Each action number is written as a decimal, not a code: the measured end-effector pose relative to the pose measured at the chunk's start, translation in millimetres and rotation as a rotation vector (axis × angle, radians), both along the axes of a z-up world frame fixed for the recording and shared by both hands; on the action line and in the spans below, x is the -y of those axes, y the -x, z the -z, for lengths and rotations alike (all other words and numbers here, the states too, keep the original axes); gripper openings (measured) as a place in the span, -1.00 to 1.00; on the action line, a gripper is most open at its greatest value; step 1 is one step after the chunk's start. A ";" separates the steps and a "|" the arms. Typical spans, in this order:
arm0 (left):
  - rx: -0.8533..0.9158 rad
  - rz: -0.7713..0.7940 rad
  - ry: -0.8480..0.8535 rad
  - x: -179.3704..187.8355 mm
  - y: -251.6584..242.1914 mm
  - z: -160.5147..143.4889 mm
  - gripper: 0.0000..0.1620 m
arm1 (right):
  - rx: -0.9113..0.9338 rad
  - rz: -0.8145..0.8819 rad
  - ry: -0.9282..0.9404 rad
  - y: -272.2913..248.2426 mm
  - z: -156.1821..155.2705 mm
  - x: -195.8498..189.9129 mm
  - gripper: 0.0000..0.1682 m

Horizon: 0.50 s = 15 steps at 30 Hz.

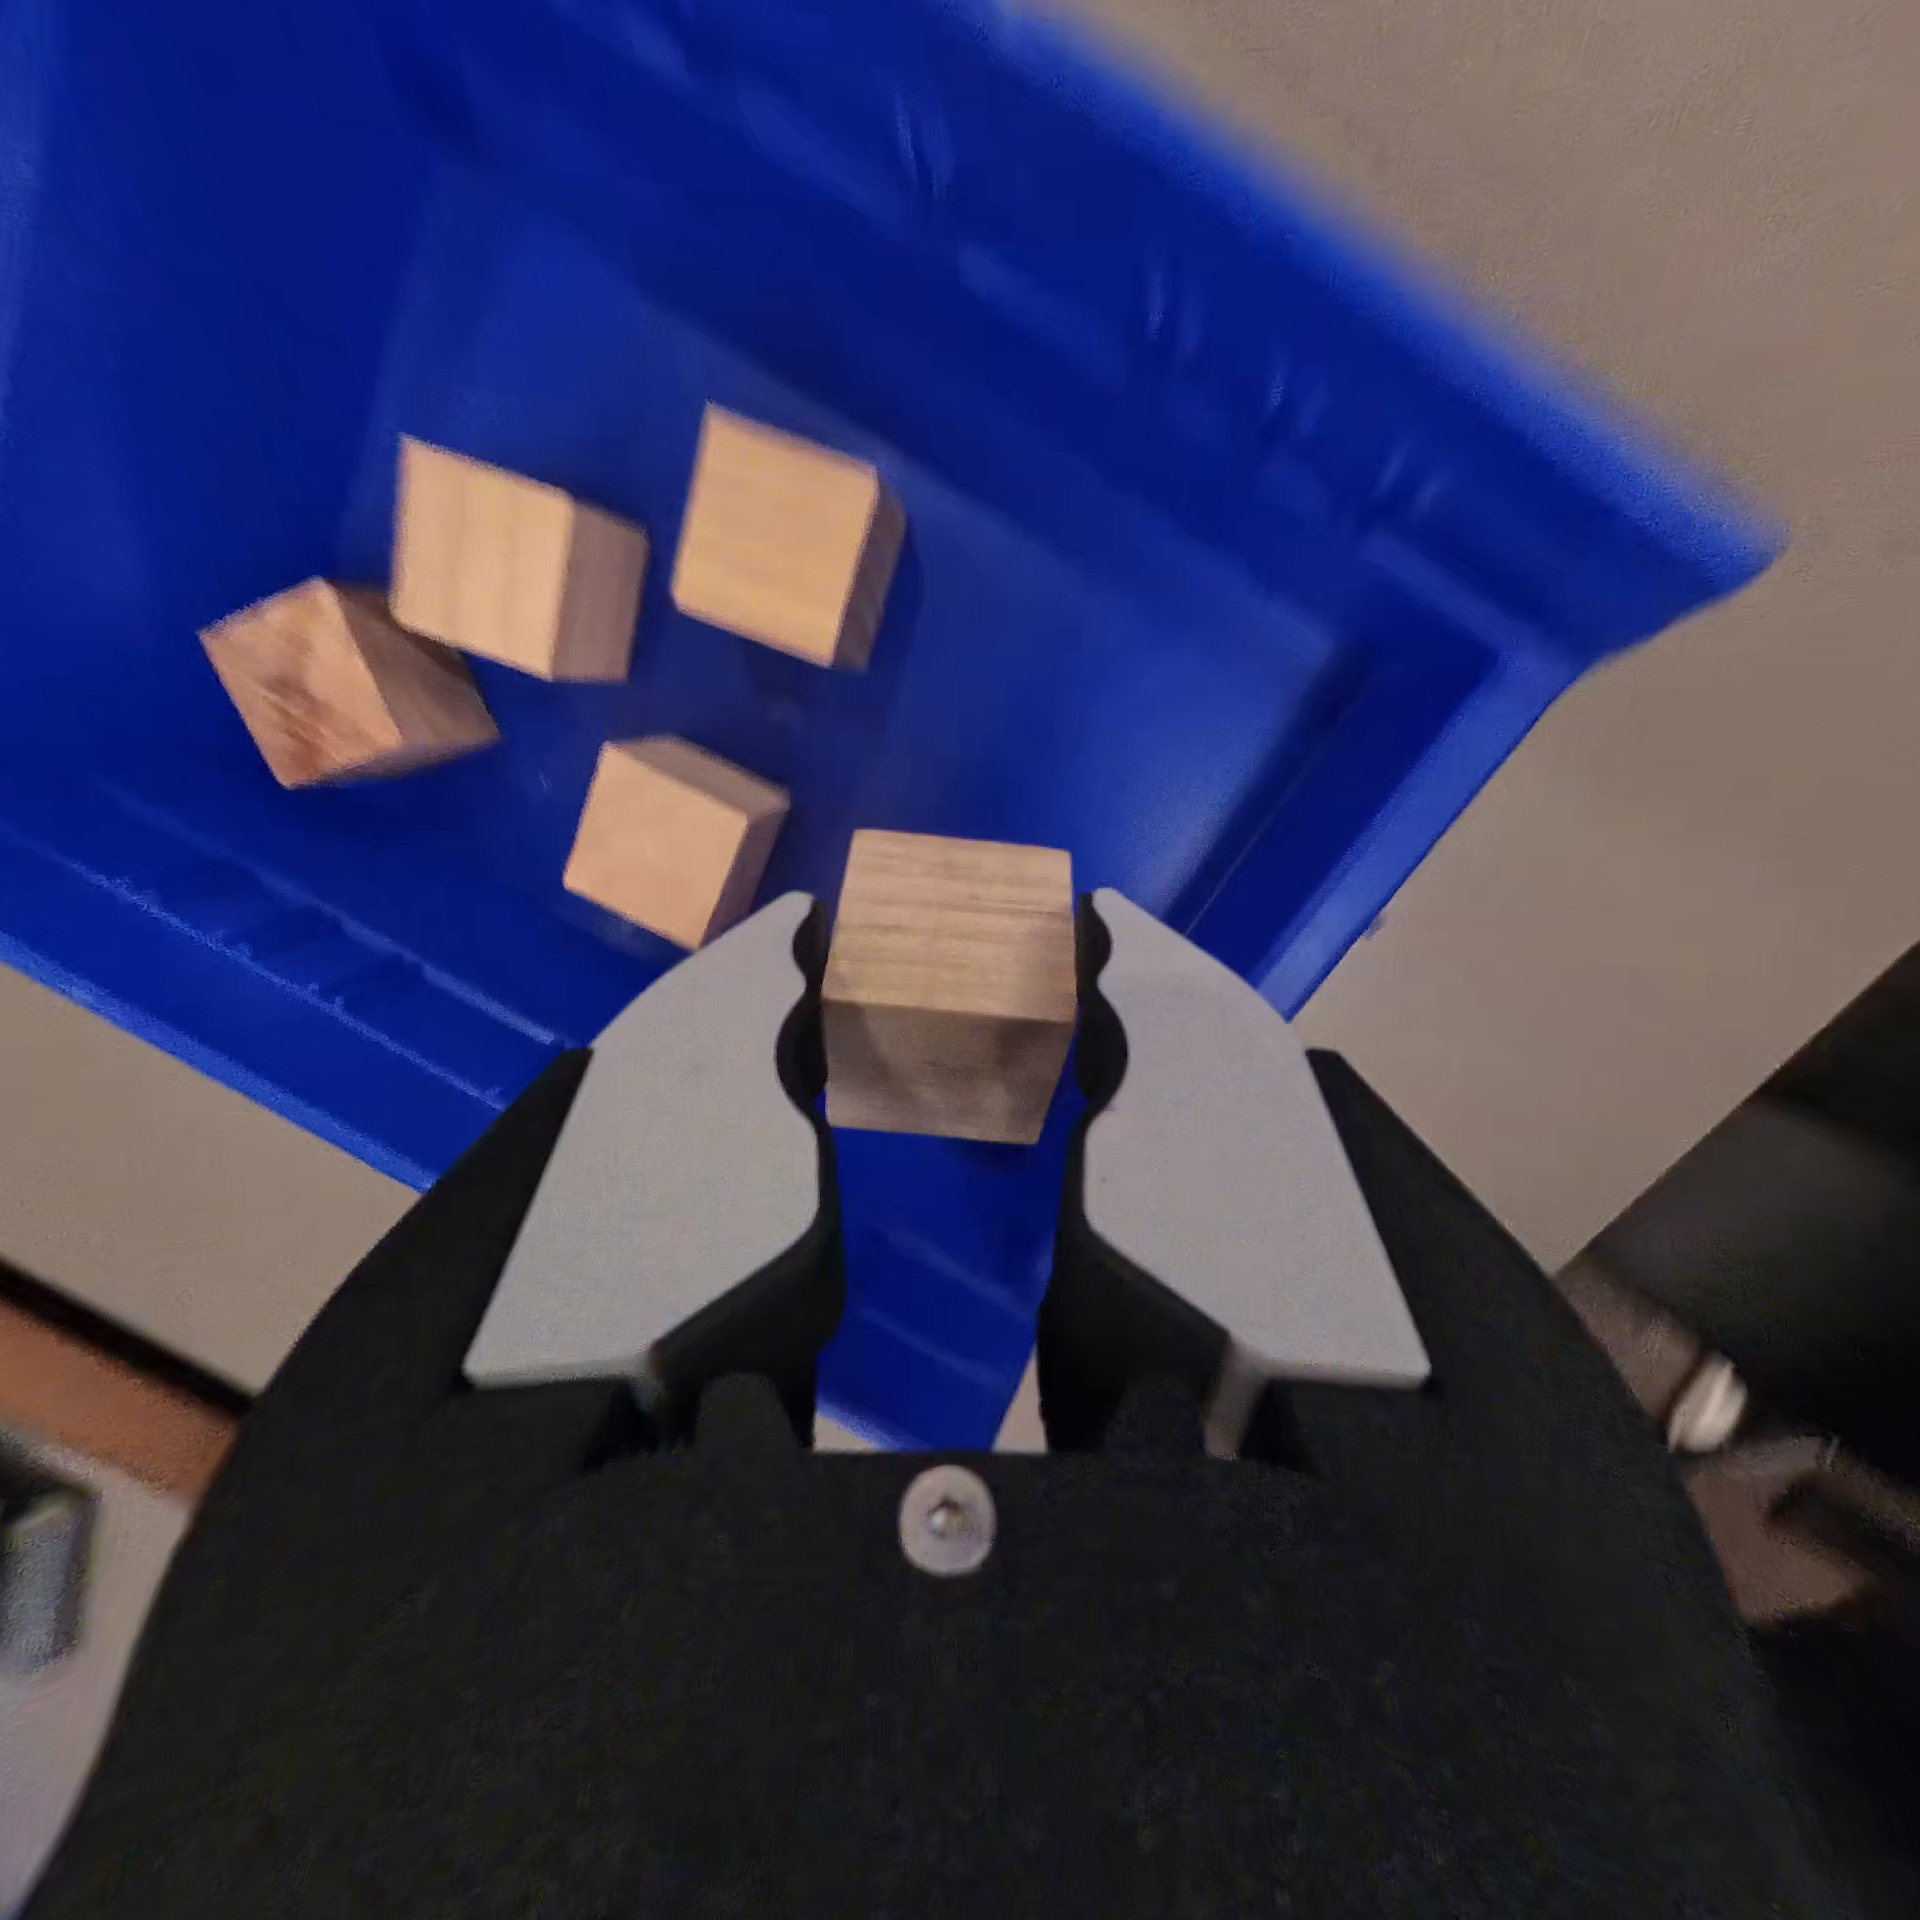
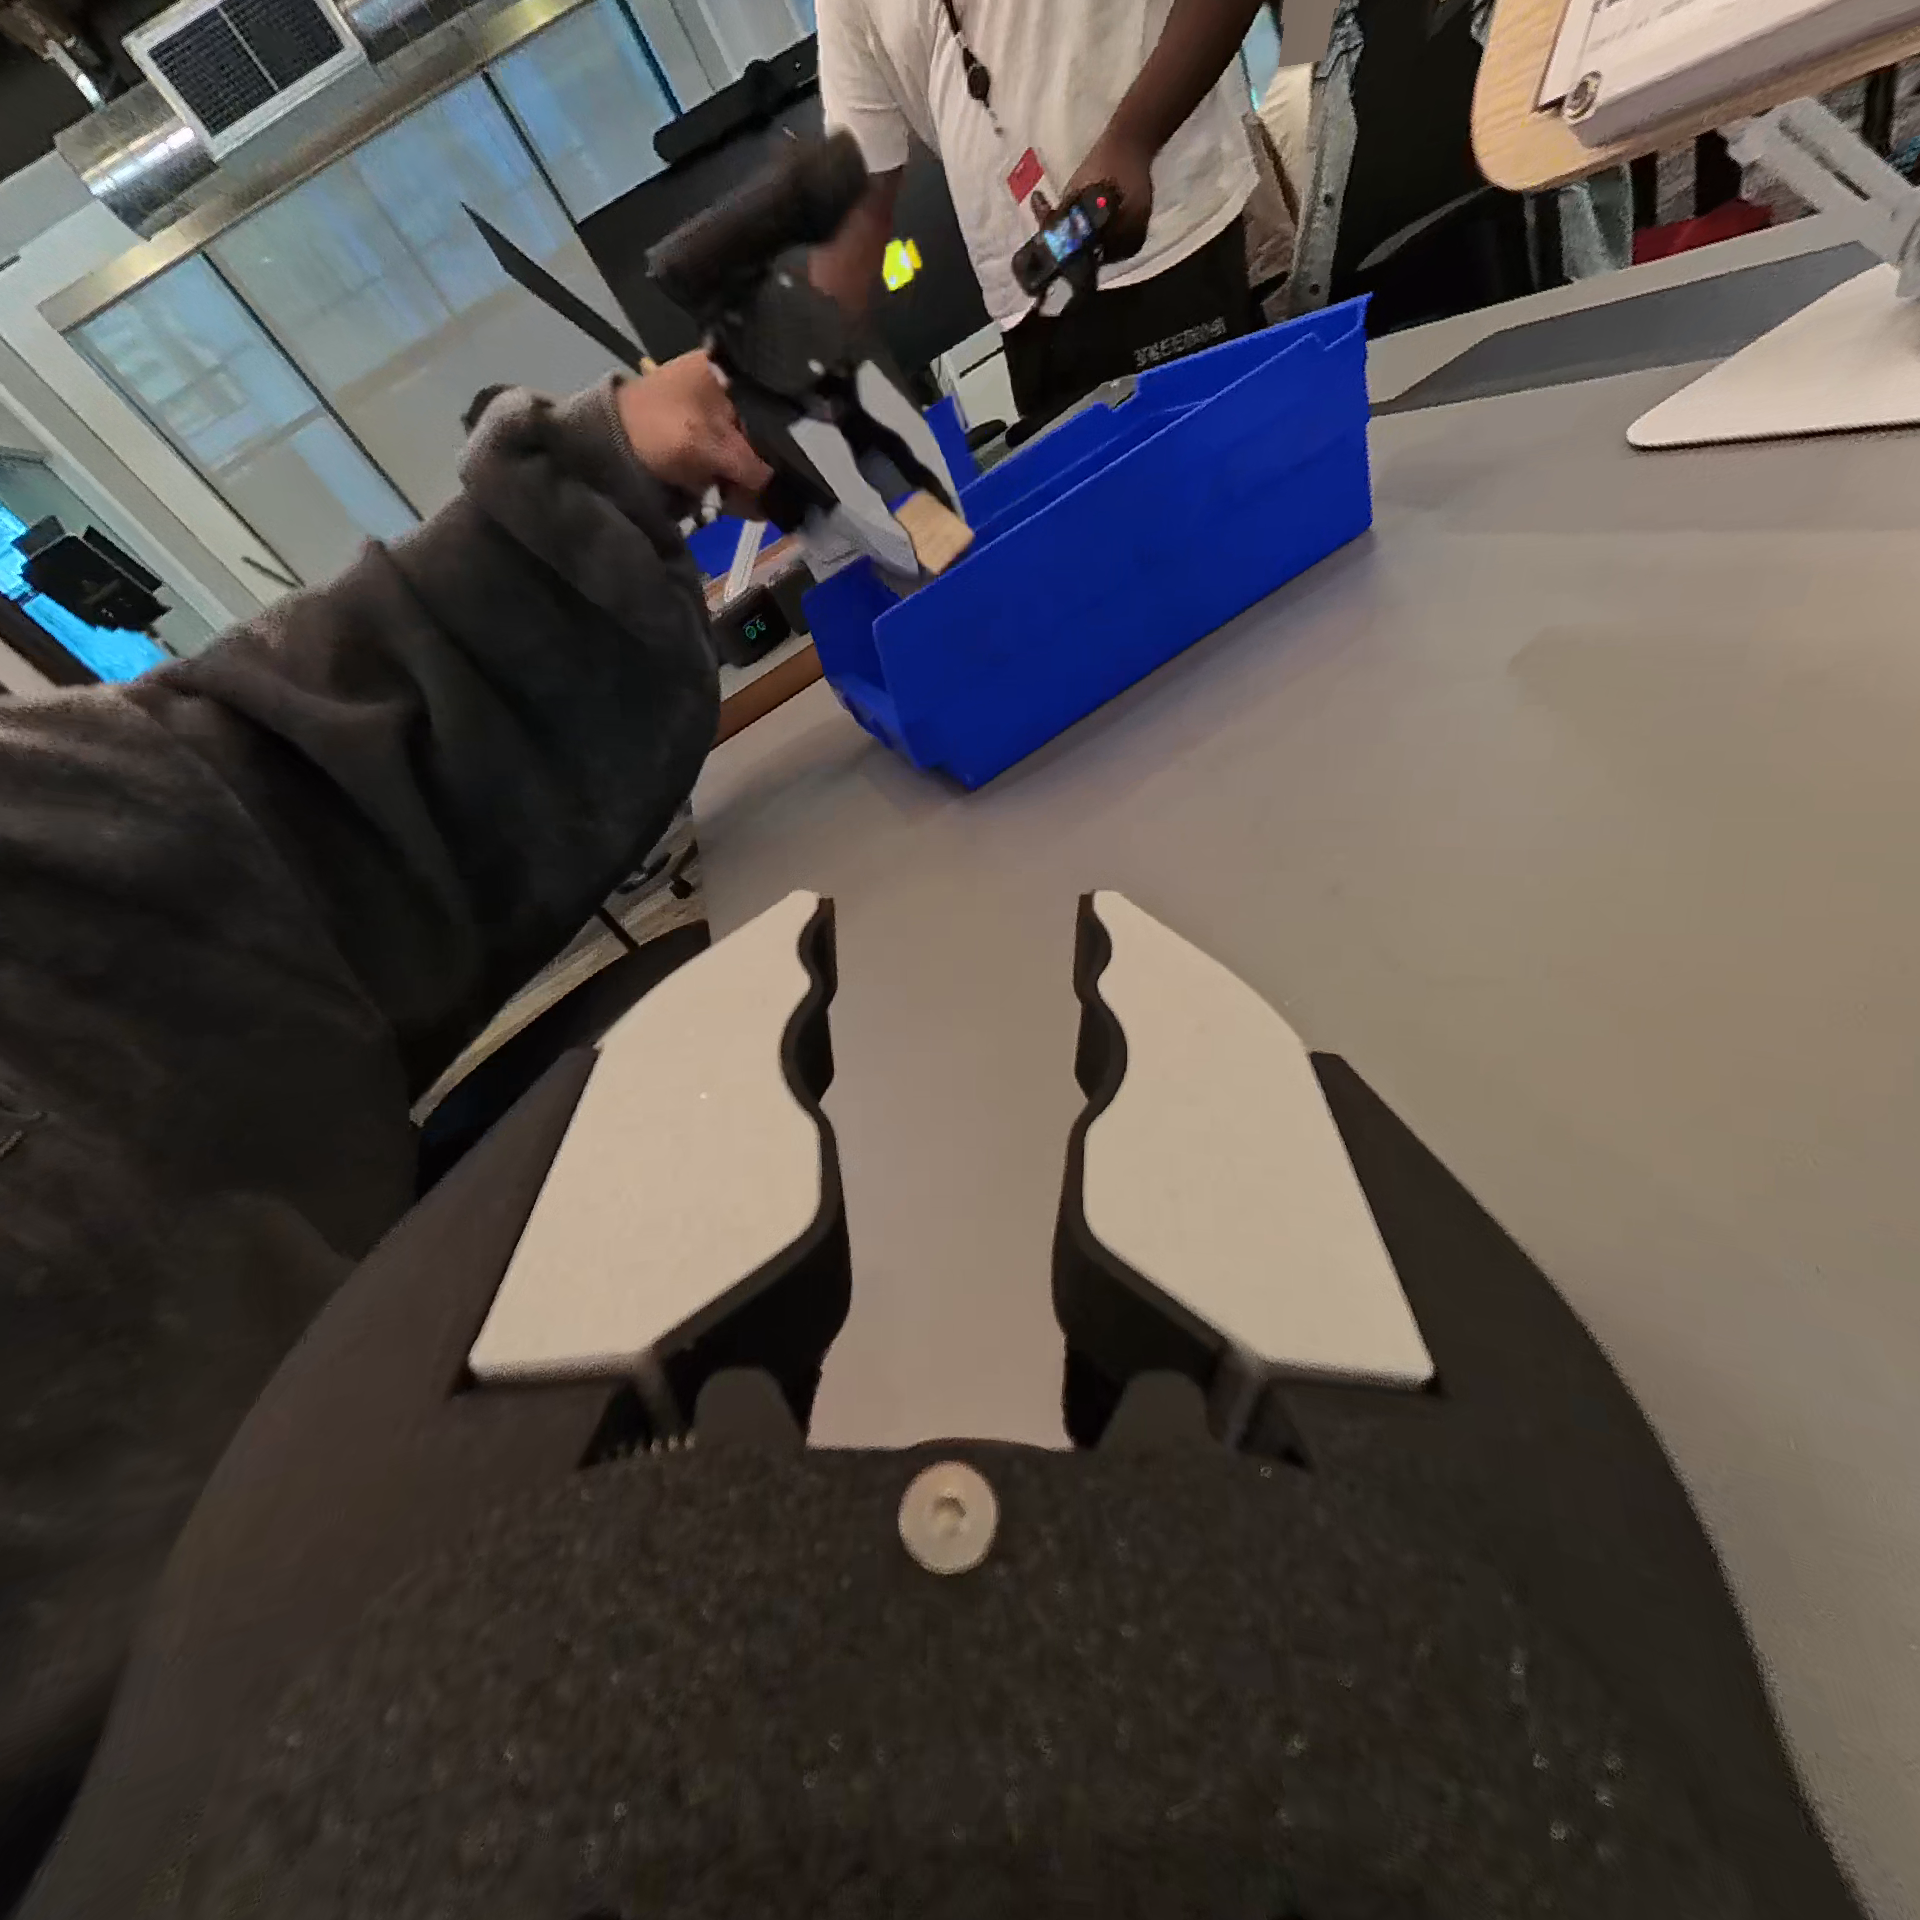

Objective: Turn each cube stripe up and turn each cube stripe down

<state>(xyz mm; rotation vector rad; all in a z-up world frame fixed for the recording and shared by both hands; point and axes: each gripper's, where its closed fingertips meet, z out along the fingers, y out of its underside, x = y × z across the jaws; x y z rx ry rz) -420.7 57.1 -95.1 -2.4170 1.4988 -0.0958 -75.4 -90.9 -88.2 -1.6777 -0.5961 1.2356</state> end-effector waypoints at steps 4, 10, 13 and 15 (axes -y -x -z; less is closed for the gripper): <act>0.364 -0.055 -0.012 12.4 -60.0 -49.4 -0.46 | -0.053 0.005 0.076 0.6 0.9 -15.1 -0.45; 0.870 -0.075 0.211 48.0 -164.1 -103.0 -0.46 | -0.185 -0.086 0.211 26.9 -27.2 -37.8 -0.27; 1.044 -0.068 0.375 61.9 -211.1 -107.2 -0.46 | -0.161 -0.125 0.150 51.4 -45.9 -37.9 -0.15; 1.078 -0.052 0.474 70.5 -237.0 -96.6 -0.46 | -0.184 -0.130 0.123 64.6 -56.4 -37.4 -0.10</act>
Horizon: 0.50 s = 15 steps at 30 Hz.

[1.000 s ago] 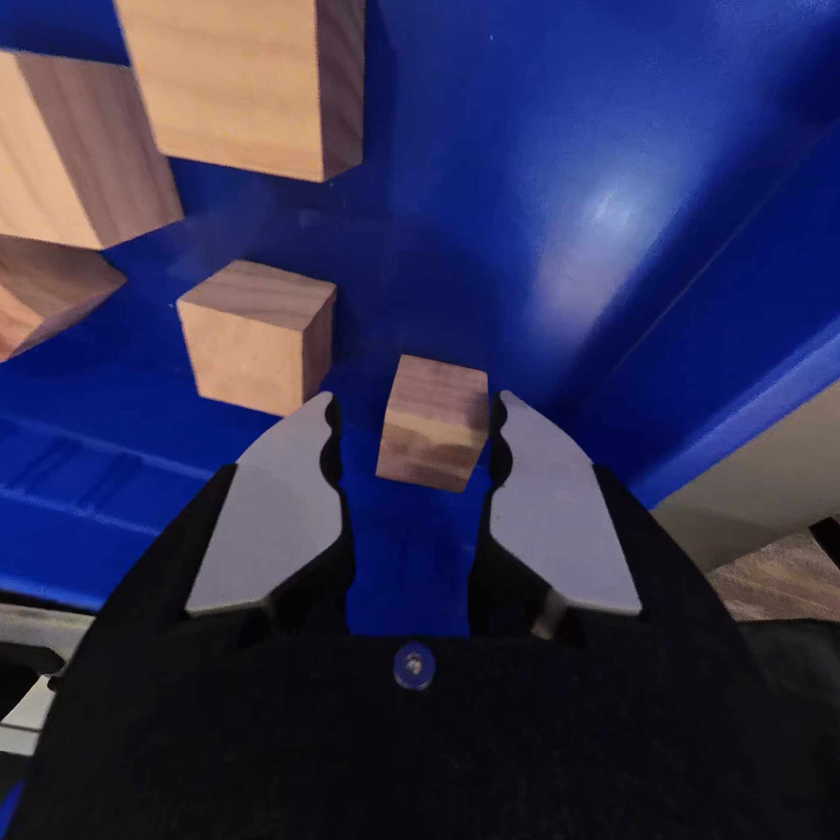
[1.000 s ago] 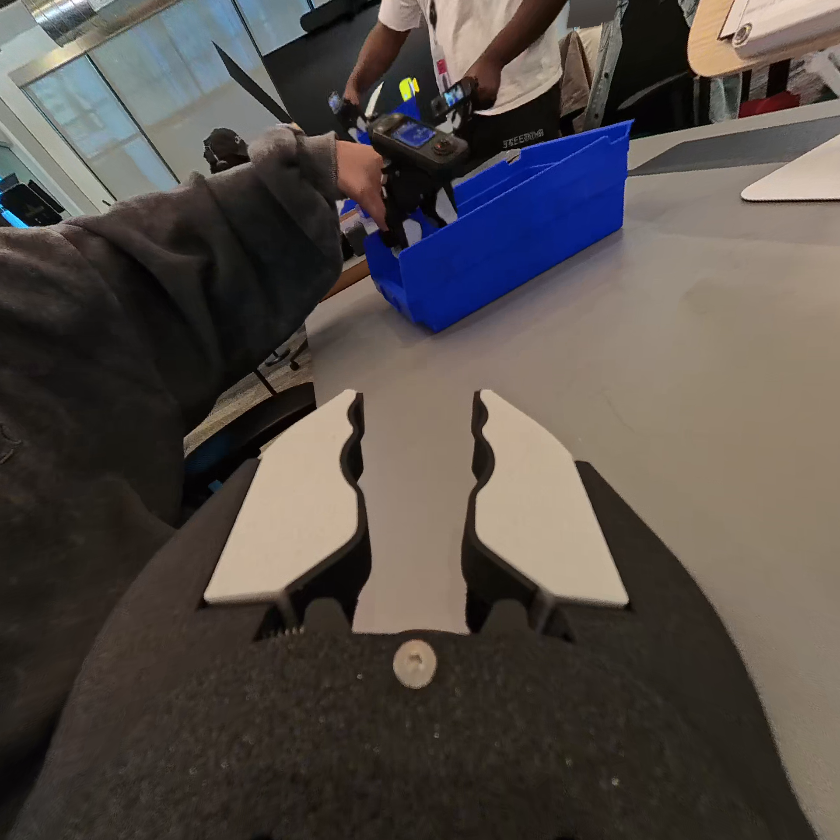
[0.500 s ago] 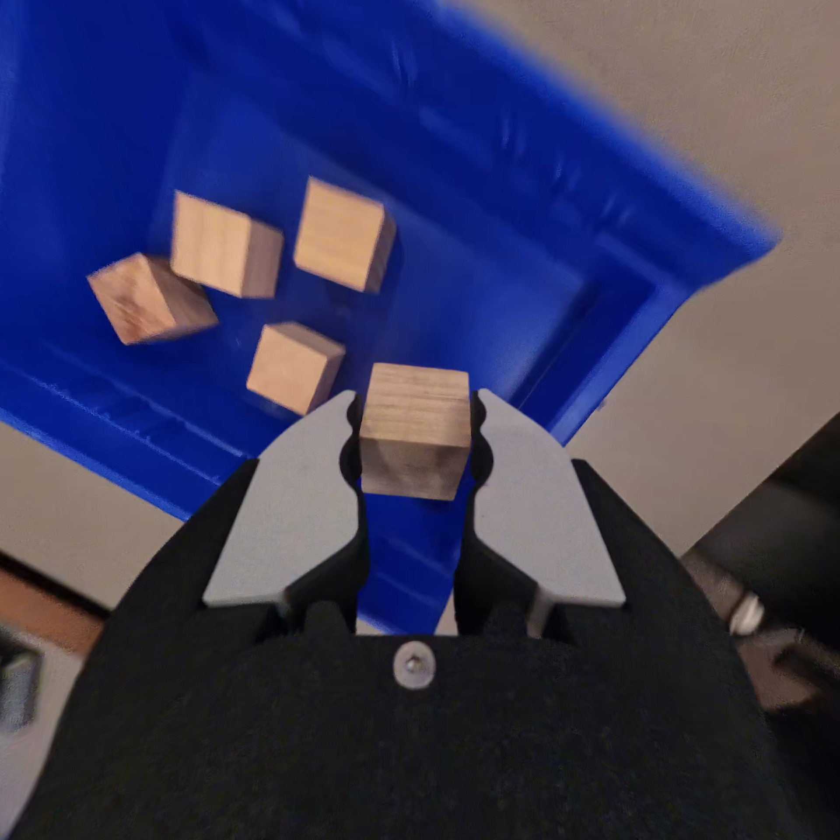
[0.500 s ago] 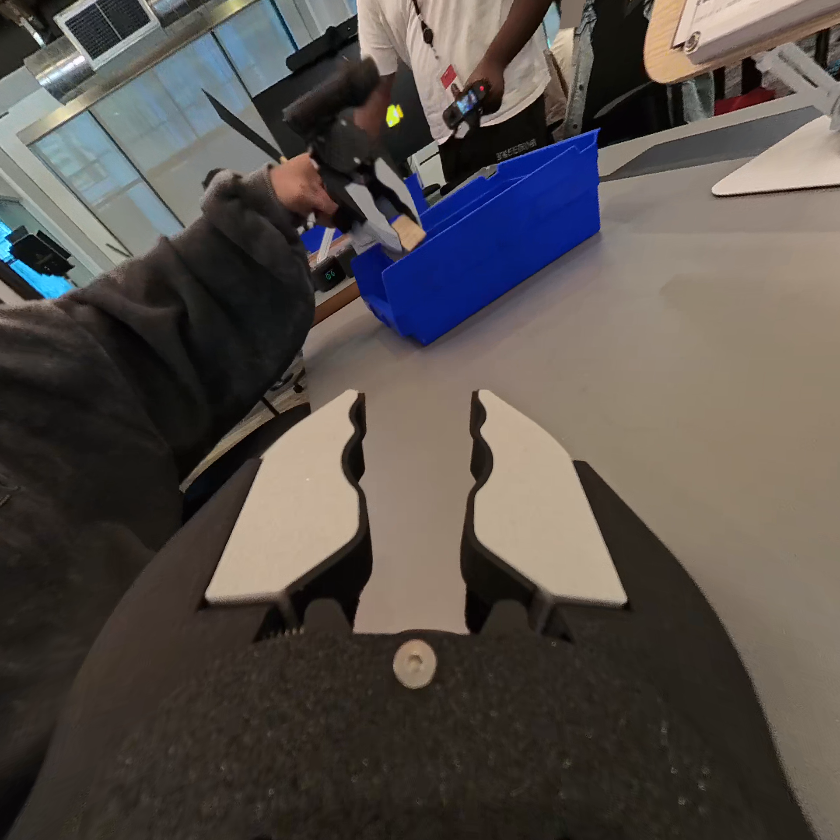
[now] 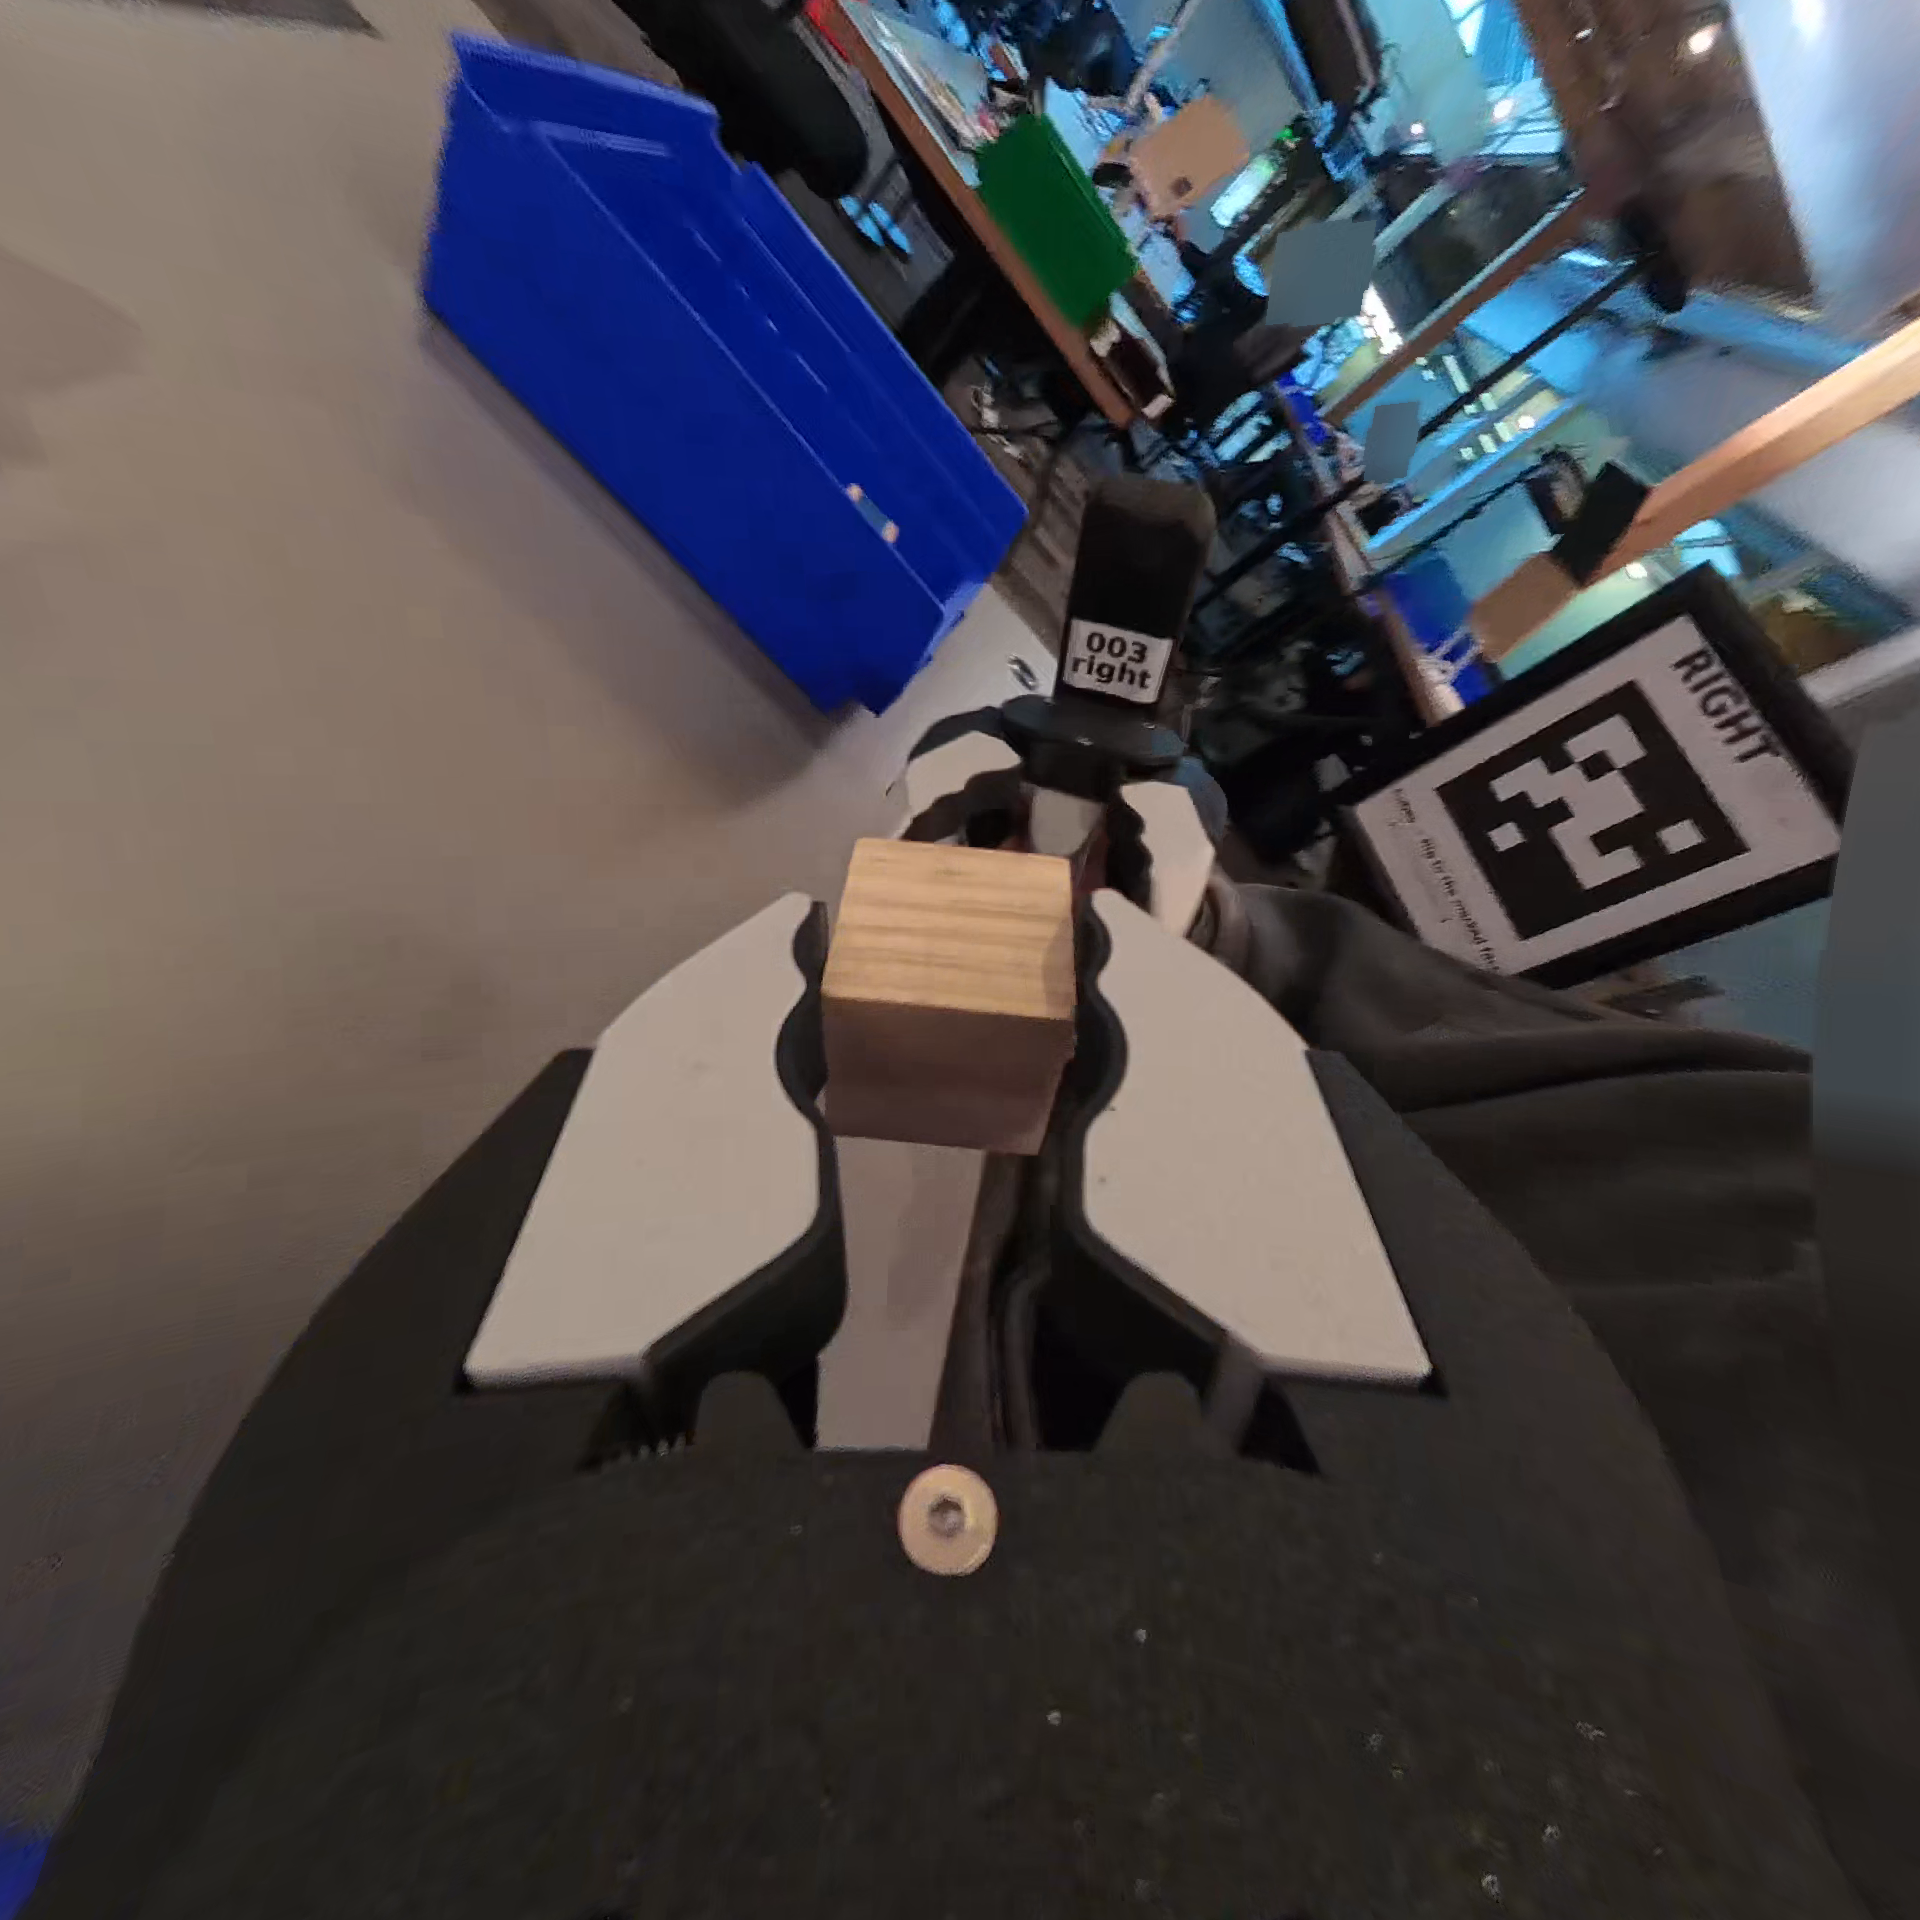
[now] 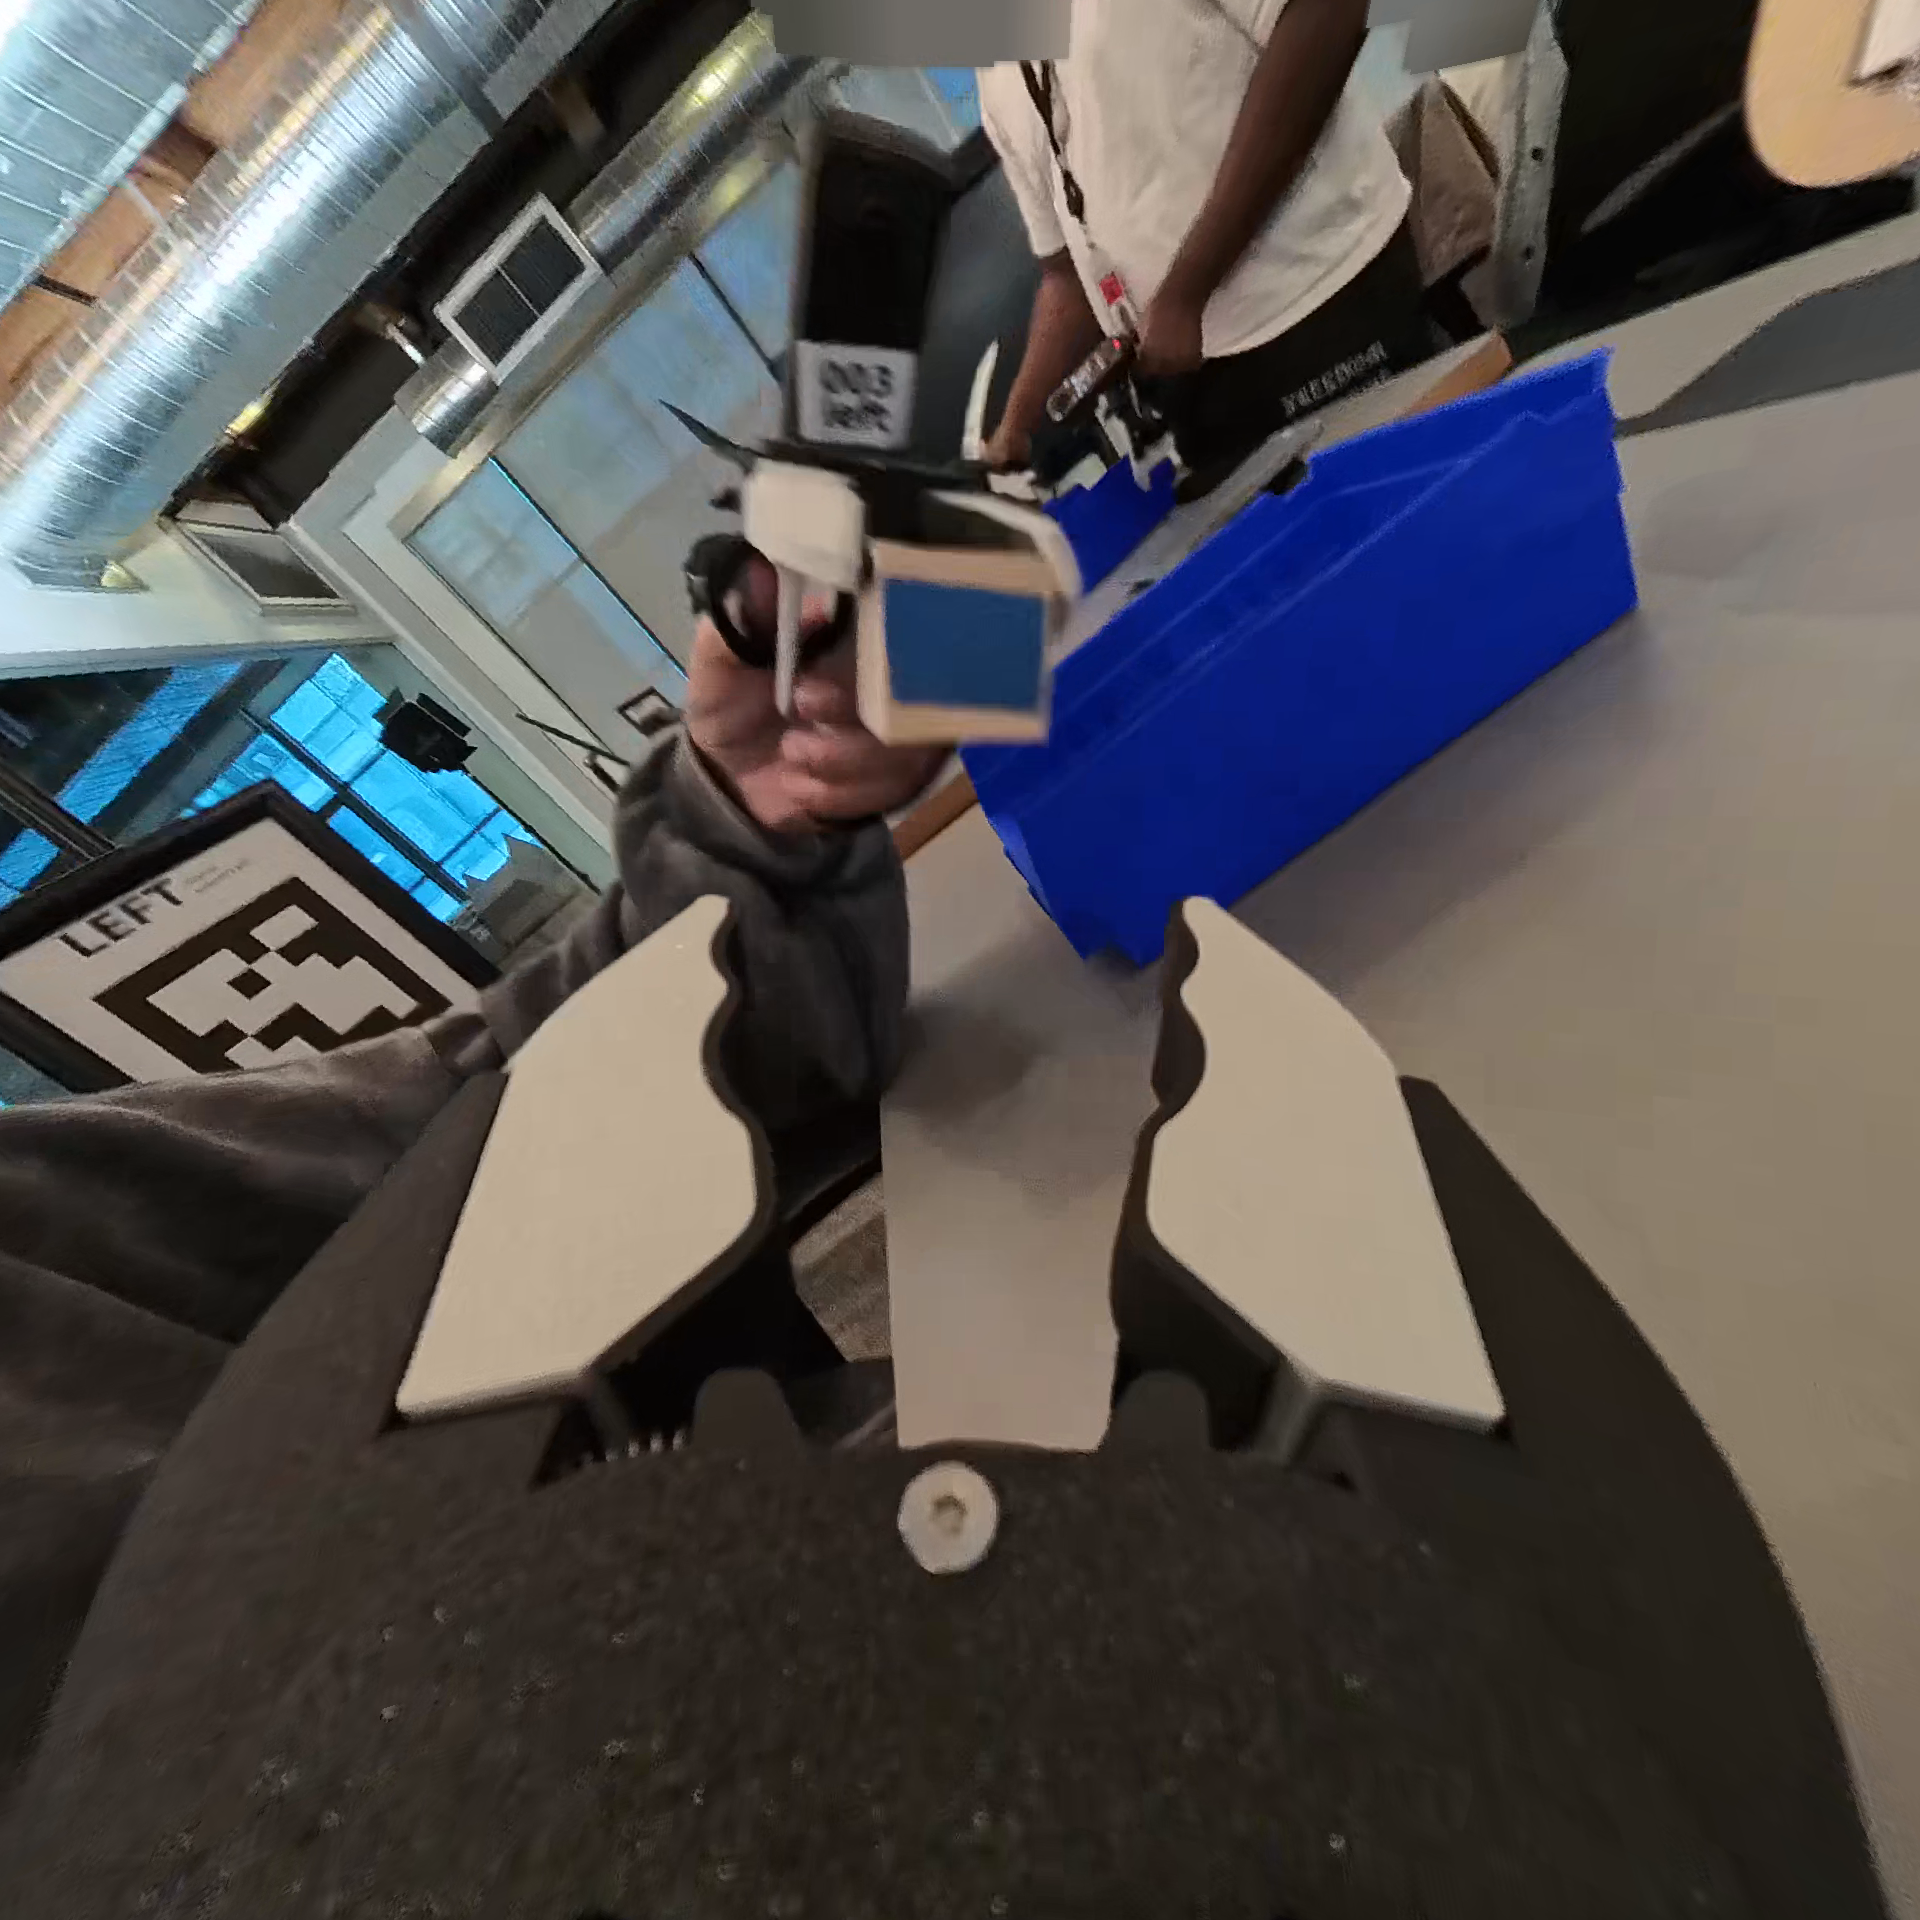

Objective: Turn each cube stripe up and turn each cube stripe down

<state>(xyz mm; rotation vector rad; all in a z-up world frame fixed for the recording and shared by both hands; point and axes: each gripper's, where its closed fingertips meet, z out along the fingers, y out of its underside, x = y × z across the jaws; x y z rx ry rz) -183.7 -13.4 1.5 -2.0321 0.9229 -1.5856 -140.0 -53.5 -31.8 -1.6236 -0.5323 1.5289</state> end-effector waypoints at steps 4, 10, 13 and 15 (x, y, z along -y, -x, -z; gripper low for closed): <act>0.045 0.083 0.080 15.5 -42.2 21.2 -0.46 | -0.041 0.002 0.059 9.3 5.9 -5.5 -0.08; 0.051 0.085 0.055 21.0 -79.6 42.0 -0.46 | -0.185 -0.092 0.216 -4.0 21.4 -7.2 -0.45; 0.085 0.063 0.049 20.1 -79.9 42.0 -0.35 | -0.136 -0.069 0.209 -11.8 28.4 -5.6 -0.45; 0.132 -0.013 0.026 16.6 -69.2 32.6 -0.21 | -0.136 -0.042 0.202 -19.1 29.4 -6.3 -0.45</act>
